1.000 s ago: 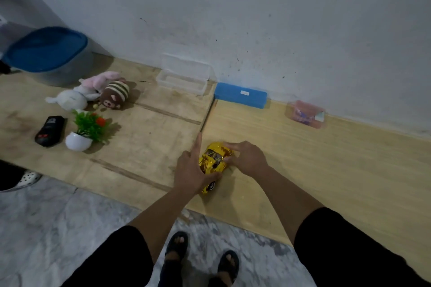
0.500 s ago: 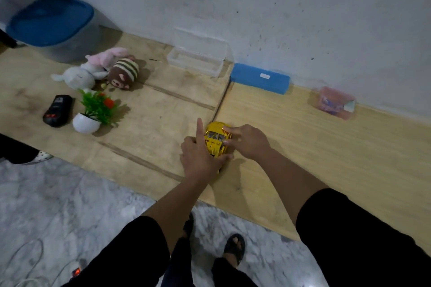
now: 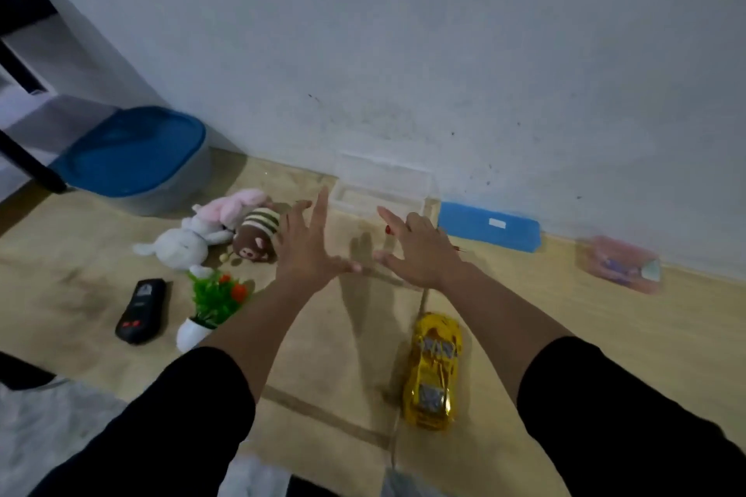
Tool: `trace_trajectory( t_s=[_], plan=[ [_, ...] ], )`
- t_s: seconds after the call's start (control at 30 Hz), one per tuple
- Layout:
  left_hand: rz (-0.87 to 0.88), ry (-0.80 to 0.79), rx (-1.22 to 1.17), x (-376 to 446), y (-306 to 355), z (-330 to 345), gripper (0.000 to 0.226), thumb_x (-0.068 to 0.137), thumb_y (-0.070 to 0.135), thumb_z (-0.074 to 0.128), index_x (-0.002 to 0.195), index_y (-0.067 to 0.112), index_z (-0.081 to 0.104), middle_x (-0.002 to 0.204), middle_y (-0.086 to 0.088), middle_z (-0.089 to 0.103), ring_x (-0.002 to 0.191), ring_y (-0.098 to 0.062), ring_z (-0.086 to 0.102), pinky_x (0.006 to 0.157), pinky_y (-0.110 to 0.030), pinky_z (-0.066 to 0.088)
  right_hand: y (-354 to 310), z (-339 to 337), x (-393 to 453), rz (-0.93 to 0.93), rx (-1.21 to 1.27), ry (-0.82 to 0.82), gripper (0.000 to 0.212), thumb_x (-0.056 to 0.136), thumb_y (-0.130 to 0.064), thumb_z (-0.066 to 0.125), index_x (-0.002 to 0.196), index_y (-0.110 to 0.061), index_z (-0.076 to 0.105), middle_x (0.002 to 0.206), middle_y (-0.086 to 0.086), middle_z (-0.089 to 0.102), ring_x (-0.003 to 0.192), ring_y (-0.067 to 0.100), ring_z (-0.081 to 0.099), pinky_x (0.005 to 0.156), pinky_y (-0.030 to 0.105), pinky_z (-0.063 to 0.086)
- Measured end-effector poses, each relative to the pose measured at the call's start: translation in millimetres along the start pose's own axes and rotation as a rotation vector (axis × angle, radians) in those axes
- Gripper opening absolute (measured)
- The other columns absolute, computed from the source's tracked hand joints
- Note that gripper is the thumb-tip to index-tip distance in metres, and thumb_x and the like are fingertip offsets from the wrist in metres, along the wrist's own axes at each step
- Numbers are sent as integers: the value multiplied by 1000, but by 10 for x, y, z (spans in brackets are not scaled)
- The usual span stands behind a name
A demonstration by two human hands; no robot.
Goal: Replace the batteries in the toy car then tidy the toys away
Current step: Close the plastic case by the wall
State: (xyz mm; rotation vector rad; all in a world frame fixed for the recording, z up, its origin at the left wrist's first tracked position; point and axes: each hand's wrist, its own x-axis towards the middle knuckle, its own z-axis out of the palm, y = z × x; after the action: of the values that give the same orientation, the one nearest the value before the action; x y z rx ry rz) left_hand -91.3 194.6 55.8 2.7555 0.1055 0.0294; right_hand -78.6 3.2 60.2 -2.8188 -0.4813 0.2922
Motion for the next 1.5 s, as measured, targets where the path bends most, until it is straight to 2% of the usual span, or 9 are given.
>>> trace_trajectory(
  t_s=[0.2, 0.5, 0.8, 0.9, 1.0, 1.07, 1.23, 1.4, 1.5],
  plan=[
    [353, -116, 162, 1045, -421, -106, 130, 57, 52, 83, 150, 33, -5, 156, -3, 7, 142, -26, 7, 108, -49, 24, -306, 182, 912, 79, -62, 18, 64, 95, -53, 30, 149, -32, 2, 130, 15, 37, 120, 31, 34, 98, 44, 31],
    [587, -261, 229, 1821, -565, 200, 116, 74, 44, 74, 149, 26, -12, 159, 6, -5, 145, -21, -6, 116, -45, 11, -209, 624, 1502, 169, -94, 99, 66, 86, -56, 6, 148, -32, 13, 120, 11, 45, 108, 27, 42, 91, 40, 34],
    [710, -168, 145, 2008, -518, 353, 99, 74, 54, 69, 151, 20, 15, 150, -4, 28, 139, -25, 22, 106, -41, 27, -203, 656, 1487, 157, -65, 60, 56, 91, -50, 16, 125, -19, 48, 122, 4, 48, 111, 23, 43, 93, 36, 34],
    [749, -116, 175, 2036, -533, 380, 101, 62, 50, 81, 144, 16, 33, 131, -7, 43, 121, -24, 36, 92, -41, 43, -217, 605, 1366, 156, -130, 207, 40, 92, -40, 34, 119, -19, 55, 115, 6, 59, 105, 24, 52, 88, 38, 46],
    [758, -66, 167, 2012, -523, 414, 99, 55, 28, 89, 139, 15, 40, 117, -9, 53, 107, -22, 40, 82, -39, 49, -187, 485, 1316, 291, -237, 320, 44, 86, -36, 39, 125, -20, 50, 124, 10, 56, 117, 26, 44, 95, 46, 45],
    [734, -136, 160, 1950, -506, 414, 91, 69, 17, 79, 146, 19, 31, 125, -10, 50, 111, -23, 43, 89, -38, 41, -169, 422, 1301, 361, -266, 309, 51, 86, -36, 39, 133, -19, 46, 131, 11, 52, 123, 27, 39, 101, 50, 39],
    [719, -257, 255, 1819, -556, 463, 65, 94, 24, 47, 150, 25, 15, 147, -2, 31, 132, -22, 31, 106, -41, 24, -125, 593, 1162, 402, -222, 154, 51, 98, -41, 13, 135, -18, 39, 134, 7, 55, 124, 27, 52, 103, 50, 37],
    [778, -173, 254, 1799, -658, 537, 50, 81, 19, 58, 130, 17, 55, 130, -4, 58, 113, -23, 58, 80, -40, 48, -79, 808, 1089, 385, -236, 105, 57, 99, -41, 8, 144, -14, 30, 150, 6, 36, 140, 22, 22, 113, 47, 10],
    [808, -150, 278, 1813, -693, 594, 50, 76, 22, 61, 125, 14, 60, 124, -3, 63, 107, -22, 63, 71, -37, 52, -52, 792, 1136, 403, -242, 112, 55, 98, -41, 13, 145, -14, 26, 151, 6, 35, 140, 20, 20, 114, 46, 10]
  ],
)
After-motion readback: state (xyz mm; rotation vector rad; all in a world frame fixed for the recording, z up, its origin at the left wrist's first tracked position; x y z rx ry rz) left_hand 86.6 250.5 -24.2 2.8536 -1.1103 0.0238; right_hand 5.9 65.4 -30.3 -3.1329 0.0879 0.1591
